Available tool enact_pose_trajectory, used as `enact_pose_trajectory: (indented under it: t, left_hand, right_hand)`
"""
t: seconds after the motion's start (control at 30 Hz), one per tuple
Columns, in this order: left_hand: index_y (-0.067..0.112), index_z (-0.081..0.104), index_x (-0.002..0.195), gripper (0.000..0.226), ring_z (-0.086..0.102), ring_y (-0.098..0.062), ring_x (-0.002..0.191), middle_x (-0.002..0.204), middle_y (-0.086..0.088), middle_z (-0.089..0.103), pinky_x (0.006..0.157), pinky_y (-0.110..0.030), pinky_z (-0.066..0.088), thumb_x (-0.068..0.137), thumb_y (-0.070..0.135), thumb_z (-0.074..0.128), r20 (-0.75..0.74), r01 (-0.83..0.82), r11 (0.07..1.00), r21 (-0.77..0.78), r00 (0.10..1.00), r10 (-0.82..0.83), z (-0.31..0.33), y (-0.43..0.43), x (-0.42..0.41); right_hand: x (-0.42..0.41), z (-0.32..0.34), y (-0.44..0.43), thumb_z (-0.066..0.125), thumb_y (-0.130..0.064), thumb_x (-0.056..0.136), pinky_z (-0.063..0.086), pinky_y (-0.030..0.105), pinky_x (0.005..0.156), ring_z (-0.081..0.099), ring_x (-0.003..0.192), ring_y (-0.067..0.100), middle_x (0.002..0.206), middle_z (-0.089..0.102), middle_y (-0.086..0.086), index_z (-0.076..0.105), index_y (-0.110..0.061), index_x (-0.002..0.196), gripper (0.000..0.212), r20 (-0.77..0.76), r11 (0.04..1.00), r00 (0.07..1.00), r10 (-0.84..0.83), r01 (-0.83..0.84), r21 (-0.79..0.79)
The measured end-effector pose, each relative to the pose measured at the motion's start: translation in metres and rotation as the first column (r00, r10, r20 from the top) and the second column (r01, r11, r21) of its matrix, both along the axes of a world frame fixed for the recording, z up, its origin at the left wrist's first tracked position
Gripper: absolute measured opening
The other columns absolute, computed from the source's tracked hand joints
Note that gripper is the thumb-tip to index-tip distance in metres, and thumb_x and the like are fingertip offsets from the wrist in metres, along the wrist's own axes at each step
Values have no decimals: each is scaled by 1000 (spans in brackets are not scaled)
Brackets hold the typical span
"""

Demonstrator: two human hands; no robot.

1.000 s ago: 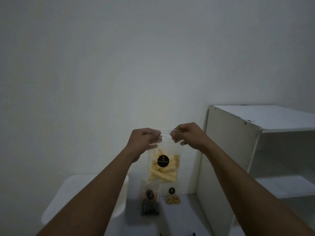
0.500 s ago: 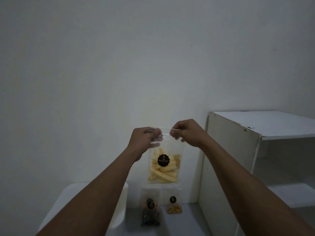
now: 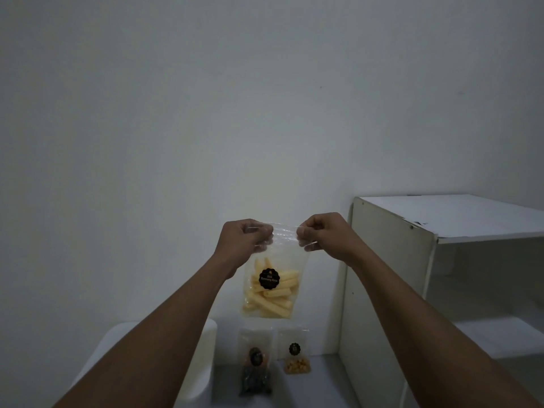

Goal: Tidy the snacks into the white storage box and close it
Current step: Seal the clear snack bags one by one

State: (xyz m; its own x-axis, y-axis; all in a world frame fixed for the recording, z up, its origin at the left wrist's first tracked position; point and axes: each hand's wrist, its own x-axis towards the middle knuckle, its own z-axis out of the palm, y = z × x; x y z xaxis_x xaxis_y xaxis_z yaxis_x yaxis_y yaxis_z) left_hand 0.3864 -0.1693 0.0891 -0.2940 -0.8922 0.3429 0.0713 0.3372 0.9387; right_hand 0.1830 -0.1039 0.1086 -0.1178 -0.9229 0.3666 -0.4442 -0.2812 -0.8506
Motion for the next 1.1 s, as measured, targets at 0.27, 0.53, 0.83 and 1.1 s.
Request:
enact_pose_trajectory:
  t: [0.27, 0.53, 0.83, 1.1]
  left_hand:
    - [-5, 70, 85, 15, 67, -23, 77, 82, -14, 68, 84, -38, 60, 87, 10, 71, -65, 2, 998, 61, 998, 2, 3, -1, 0]
    - [1, 71, 102, 21, 71, -23, 83, 92, -14, 72, 82, -39, 60, 87, 16, 72, -110, 39, 994, 106, 994, -27, 0, -1, -4]
    - [-6, 67, 87, 9, 71, -22, 79, 89, -16, 70, 81, -36, 60, 88, 3, 68, -90, -32, 997, 77, 995, 39, -1, -8, -4]
    - [-3, 67, 91, 13, 69, -22, 86, 101, -11, 69, 81, -37, 60, 92, 10, 65, -105, -20, 994, 109, 994, 31, -3, -13, -2]
  right_hand:
    - [-11, -1, 6, 69, -7, 89, 60, 39, 73, 70, 70, 21, 79, 73, 14, 71, 3, 88, 10, 43, 995, 998, -48, 51, -83]
    - [-24, -10, 8, 65, -8, 92, 59, 35, 74, 70, 75, 19, 88, 73, 18, 68, 2, 87, 11, 93, 999, 995, -33, 36, -32]
    - [-25, -13, 5, 65, -3, 89, 60, 38, 77, 69, 75, 22, 88, 72, 22, 67, 8, 88, 12, 172, 1000, 985, -23, 26, -15]
    - [-15, -13, 0, 65, -1, 89, 60, 39, 74, 67, 71, 23, 82, 70, 22, 64, 12, 91, 13, 233, 1000, 973, -10, 14, -16]
